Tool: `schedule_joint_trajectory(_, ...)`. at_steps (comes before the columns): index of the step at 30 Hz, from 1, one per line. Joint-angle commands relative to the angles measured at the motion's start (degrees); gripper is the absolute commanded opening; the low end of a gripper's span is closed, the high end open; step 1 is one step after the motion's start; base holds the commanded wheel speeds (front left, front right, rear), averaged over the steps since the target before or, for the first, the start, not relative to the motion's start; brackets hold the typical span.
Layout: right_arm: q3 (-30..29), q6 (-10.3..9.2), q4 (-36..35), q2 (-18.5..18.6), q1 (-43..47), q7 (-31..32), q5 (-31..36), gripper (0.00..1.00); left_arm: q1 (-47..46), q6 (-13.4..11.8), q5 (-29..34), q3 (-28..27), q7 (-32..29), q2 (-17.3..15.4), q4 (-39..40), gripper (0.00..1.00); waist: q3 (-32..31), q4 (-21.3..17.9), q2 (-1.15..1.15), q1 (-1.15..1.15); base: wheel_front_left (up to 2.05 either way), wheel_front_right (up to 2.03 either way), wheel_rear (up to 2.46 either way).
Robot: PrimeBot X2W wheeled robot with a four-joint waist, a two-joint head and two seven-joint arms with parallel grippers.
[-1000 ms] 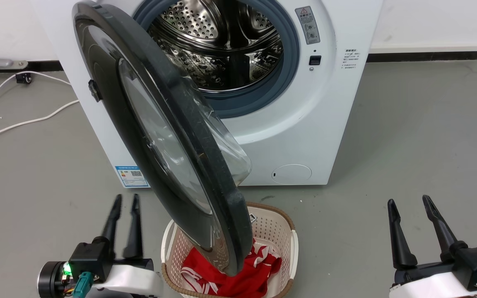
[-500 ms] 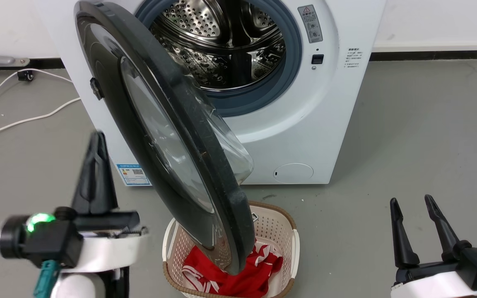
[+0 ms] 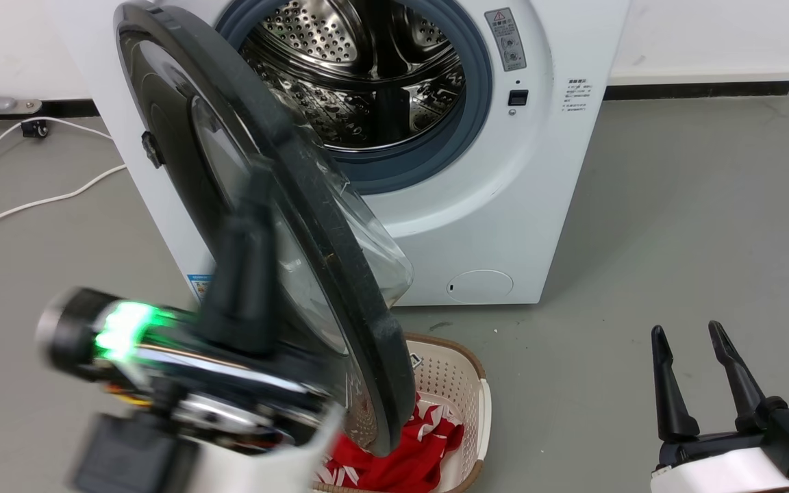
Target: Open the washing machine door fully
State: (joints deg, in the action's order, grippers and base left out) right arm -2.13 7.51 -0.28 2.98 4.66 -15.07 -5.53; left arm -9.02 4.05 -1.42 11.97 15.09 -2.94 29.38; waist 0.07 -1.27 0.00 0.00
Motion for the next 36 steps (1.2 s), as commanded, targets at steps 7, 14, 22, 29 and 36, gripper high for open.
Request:
schedule_joint_trajectory(7,0.5,-0.04,0.5,-0.2,-0.5,-0.1,-0.9,1.00,4.0,2.4,-4.6,12.4,-4.9,0.0,-6.4,0.00,-0.1,-0.3,0.00,0.00,0.00,0.00,0.00)
schedule_joint_trajectory(14,0.9,-0.04,1.3,-0.2,-0.2,-0.1,-1.3,1.00,10.2,2.5,-9.4,16.9,-13.0,-0.8,-14.4,0.00,-0.1,-0.4,0.00,0.00,0.00,0.00,0.00)
schedule_joint_trajectory(22,1.4,-0.04,1.7,-0.2,-0.9,-0.1,-1.6,1.00,10.7,0.6,-8.4,17.1,-13.2,-1.3,-22.1,0.00,0.7,-0.6,0.00,0.00,0.00,0.00,0.00)
schedule_joint_trajectory(29,2.3,-0.04,2.5,-0.2,-1.5,-0.1,-2.0,1.00,5.9,-1.1,-9.5,16.3,-10.0,-0.6,-29.7,0.00,1.3,-1.5,0.00,0.00,0.00,0.00,0.00)
schedule_joint_trajectory(36,2.5,-0.04,3.1,-0.2,-1.6,-0.1,-2.3,1.00,3.4,-3.7,-11.0,15.8,-7.9,-0.3,-34.1,0.00,1.6,-2.1,0.00,0.00,0.00,0.00,0.00)
